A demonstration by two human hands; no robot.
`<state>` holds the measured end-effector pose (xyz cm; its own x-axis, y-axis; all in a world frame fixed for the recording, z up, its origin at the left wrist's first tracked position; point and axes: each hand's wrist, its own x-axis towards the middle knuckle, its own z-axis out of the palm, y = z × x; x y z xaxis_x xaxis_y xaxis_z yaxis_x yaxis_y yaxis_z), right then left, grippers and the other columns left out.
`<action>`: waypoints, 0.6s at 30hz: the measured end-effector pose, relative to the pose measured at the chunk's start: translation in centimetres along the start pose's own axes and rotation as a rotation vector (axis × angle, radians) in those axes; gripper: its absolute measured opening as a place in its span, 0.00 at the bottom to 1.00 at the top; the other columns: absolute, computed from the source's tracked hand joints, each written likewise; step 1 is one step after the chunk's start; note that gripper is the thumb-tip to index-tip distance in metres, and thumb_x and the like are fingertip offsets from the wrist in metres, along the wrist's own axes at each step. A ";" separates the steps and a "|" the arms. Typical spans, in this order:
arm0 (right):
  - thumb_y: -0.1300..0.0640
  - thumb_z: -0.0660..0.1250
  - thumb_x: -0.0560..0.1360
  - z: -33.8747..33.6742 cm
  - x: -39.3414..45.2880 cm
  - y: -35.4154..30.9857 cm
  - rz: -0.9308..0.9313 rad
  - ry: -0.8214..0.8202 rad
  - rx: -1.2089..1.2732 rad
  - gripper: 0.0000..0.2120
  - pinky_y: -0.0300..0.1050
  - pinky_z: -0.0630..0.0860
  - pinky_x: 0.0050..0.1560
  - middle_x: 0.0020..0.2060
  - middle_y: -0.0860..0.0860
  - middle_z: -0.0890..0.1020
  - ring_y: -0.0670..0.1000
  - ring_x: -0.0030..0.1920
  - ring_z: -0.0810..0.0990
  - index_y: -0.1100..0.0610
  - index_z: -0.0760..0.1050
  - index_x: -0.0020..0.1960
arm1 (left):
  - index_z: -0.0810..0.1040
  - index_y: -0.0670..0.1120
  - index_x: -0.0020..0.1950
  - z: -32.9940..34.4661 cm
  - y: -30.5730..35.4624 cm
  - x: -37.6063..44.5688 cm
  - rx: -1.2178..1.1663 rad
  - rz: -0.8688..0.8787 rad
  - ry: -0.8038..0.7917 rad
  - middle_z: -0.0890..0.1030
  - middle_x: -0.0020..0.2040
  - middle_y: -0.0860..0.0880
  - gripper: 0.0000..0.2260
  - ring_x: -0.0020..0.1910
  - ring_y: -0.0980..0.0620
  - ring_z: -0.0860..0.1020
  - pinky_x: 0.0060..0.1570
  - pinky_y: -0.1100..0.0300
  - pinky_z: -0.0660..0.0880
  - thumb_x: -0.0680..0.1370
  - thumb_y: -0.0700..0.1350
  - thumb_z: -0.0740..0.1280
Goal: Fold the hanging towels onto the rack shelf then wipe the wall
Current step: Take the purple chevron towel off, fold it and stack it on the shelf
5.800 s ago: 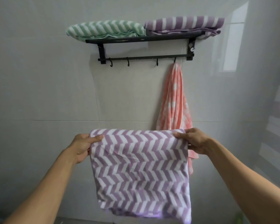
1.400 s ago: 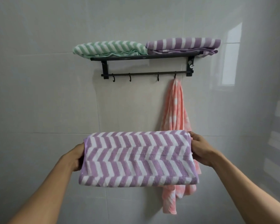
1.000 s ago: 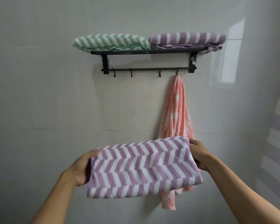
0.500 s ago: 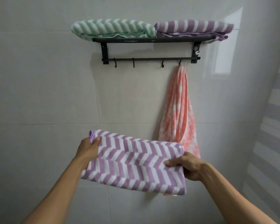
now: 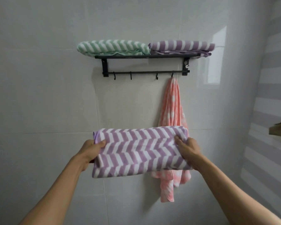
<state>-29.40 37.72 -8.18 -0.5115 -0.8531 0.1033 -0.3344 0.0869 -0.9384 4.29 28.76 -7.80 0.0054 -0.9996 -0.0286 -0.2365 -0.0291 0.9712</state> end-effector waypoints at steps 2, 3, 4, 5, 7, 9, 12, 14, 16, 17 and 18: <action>0.38 0.65 0.78 -1.8 -0.8 -0.3 -0.059 0.034 -0.012 0.21 0.60 0.80 0.57 0.48 0.56 0.83 0.57 0.49 0.82 0.57 0.76 0.52 | 0.77 0.41 0.66 1.4 0.2 -1.6 0.157 0.098 0.115 0.83 0.55 0.43 0.20 0.52 0.42 0.82 0.53 0.51 0.78 0.84 0.54 0.58; 0.38 0.66 0.77 -2.6 -1.2 -0.6 -0.087 0.045 -0.002 0.22 0.59 0.80 0.57 0.50 0.55 0.82 0.57 0.50 0.82 0.58 0.74 0.55 | 0.75 0.41 0.67 2.0 0.6 -2.4 0.228 0.139 0.201 0.81 0.57 0.42 0.22 0.54 0.41 0.80 0.55 0.51 0.76 0.85 0.55 0.55; 0.39 0.67 0.77 -3.4 -1.6 -1.1 -0.104 0.052 0.026 0.23 0.59 0.80 0.58 0.53 0.55 0.81 0.57 0.52 0.82 0.57 0.70 0.60 | 0.74 0.40 0.67 2.6 1.2 -3.0 0.291 0.177 0.298 0.80 0.59 0.39 0.23 0.56 0.39 0.79 0.56 0.50 0.74 0.85 0.56 0.54; 0.41 0.67 0.78 -4.0 -1.9 -1.6 -0.101 0.052 0.060 0.24 0.58 0.80 0.58 0.55 0.56 0.79 0.57 0.53 0.81 0.56 0.66 0.63 | 0.73 0.39 0.66 2.9 2.0 -3.7 0.325 0.195 0.372 0.79 0.61 0.37 0.23 0.58 0.37 0.78 0.57 0.49 0.74 0.85 0.56 0.54; 0.48 0.65 0.80 -5.6 -2.7 -2.7 -0.041 0.003 0.167 0.21 0.55 0.82 0.52 0.54 0.56 0.76 0.57 0.51 0.81 0.51 0.59 0.67 | 0.70 0.39 0.64 3.5 4.1 -5.3 0.305 0.230 0.451 0.78 0.62 0.35 0.20 0.59 0.35 0.77 0.58 0.47 0.73 0.84 0.55 0.57; 0.58 0.62 0.81 -7.7 -3.5 -3.5 0.017 -0.110 0.304 0.20 0.50 0.81 0.42 0.51 0.54 0.73 0.57 0.48 0.81 0.49 0.56 0.67 | 0.64 0.41 0.65 3.7 6.0 -7.0 0.241 0.234 0.484 0.75 0.65 0.34 0.18 0.62 0.33 0.75 0.60 0.46 0.71 0.83 0.53 0.60; 0.65 0.62 0.81 -9.1 -4.0 -3.1 -0.047 -0.190 0.350 0.19 0.51 0.84 0.40 0.52 0.55 0.73 0.59 0.50 0.82 0.47 0.61 0.63 | 0.61 0.43 0.65 2.9 7.7 -8.9 0.220 0.263 0.533 0.74 0.65 0.35 0.16 0.62 0.33 0.75 0.59 0.47 0.70 0.83 0.50 0.61; 0.67 0.61 0.80 -9.1 -4.3 -3.2 -0.144 -0.139 0.328 0.11 0.52 0.83 0.44 0.52 0.55 0.77 0.57 0.50 0.82 0.52 0.69 0.55 | 0.64 0.45 0.61 2.3 8.7 -10.1 0.243 0.332 0.555 0.75 0.58 0.39 0.11 0.56 0.37 0.75 0.51 0.52 0.69 0.83 0.48 0.61; 0.71 0.57 0.78 -8.9 -4.3 -4.2 -0.220 -0.082 0.282 0.14 0.47 0.78 0.44 0.46 0.55 0.80 0.54 0.47 0.79 0.57 0.76 0.43 | 0.70 0.45 0.56 1.5 9.9 -10.8 0.280 0.425 0.580 0.78 0.54 0.42 0.07 0.50 0.42 0.74 0.47 0.54 0.68 0.84 0.48 0.61; 0.72 0.56 0.77 -8.8 -4.4 -5.1 -0.236 -0.078 0.277 0.19 0.45 0.78 0.45 0.44 0.53 0.82 0.53 0.47 0.79 0.56 0.80 0.39 | 0.73 0.45 0.54 1.0 10.6 -11.0 0.288 0.456 0.581 0.79 0.54 0.43 0.09 0.49 0.43 0.74 0.47 0.54 0.69 0.84 0.50 0.61; 0.71 0.56 0.78 -8.8 -4.3 -6.2 -0.247 -0.088 0.274 0.22 0.45 0.81 0.48 0.46 0.50 0.83 0.53 0.49 0.80 0.55 0.84 0.39 | 0.75 0.46 0.53 0.4 11.3 -11.0 0.279 0.474 0.557 0.80 0.55 0.44 0.10 0.49 0.44 0.76 0.47 0.53 0.71 0.83 0.52 0.62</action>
<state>-32.08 45.37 0.09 -0.3678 -0.8731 0.3201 -0.2087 -0.2580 -0.9433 1.14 39.41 3.40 0.3119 -0.7607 0.5692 -0.5708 0.3289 0.7523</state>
